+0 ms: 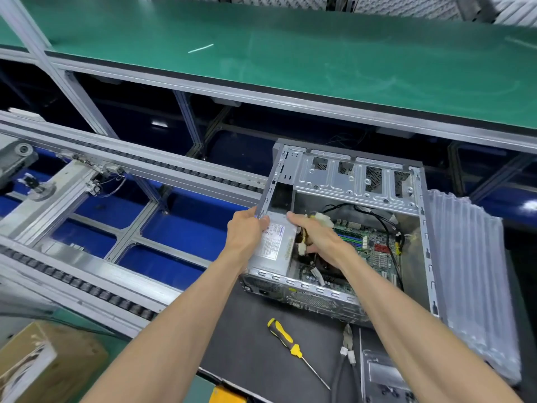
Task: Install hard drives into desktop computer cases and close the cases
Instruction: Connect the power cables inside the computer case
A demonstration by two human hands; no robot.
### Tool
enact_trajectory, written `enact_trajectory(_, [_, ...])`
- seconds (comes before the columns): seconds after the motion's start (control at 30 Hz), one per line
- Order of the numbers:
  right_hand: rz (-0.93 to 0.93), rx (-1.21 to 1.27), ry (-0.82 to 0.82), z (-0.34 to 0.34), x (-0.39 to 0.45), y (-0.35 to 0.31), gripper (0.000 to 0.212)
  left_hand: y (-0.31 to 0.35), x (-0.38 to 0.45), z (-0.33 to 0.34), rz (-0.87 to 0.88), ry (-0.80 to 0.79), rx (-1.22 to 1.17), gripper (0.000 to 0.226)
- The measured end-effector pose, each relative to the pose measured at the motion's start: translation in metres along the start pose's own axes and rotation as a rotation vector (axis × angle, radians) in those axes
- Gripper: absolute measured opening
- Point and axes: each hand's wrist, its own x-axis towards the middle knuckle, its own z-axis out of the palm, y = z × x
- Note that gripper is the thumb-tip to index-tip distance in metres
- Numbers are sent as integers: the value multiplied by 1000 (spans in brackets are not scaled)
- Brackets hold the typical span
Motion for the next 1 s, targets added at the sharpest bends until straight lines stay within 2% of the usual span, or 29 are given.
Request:
enact_trajectory(0.1, [16, -8, -26, 3, 2, -10, 53, 1, 0, 0, -1, 6, 5, 28])
enact_trajectory(0.23, [-51, 29, -98, 4, -2, -8, 64, 2, -1, 1, 7, 2, 44, 31])
enact_trajectory(0.43, [-57, 26, -81, 3, 0, -7, 36, 5, -3, 0, 0, -9, 47, 32])
enact_trajectory(0.57, [-2, 20, -135, 0, -1, -15, 46, 6, -2, 1, 24, -7, 60, 32])
enact_trajectory(0.73, [-18, 64, -91, 4, -8, -8, 47, 0, -9, -2, 168, -38, 122, 58])
enact_trajectory(0.8, [-47, 37, -56, 6, -10, -6, 50, -3, -11, -1, 282, -62, 196, 62])
enact_trajectory(0.9, [-59, -59, 24, 9, -13, -10, 75, -6, -11, 4, 466, -67, 512, 52])
enact_trajectory(1.0, [-221, -233, 191, 7, -18, -8, 72, -8, -8, 8, 599, -77, 806, 50])
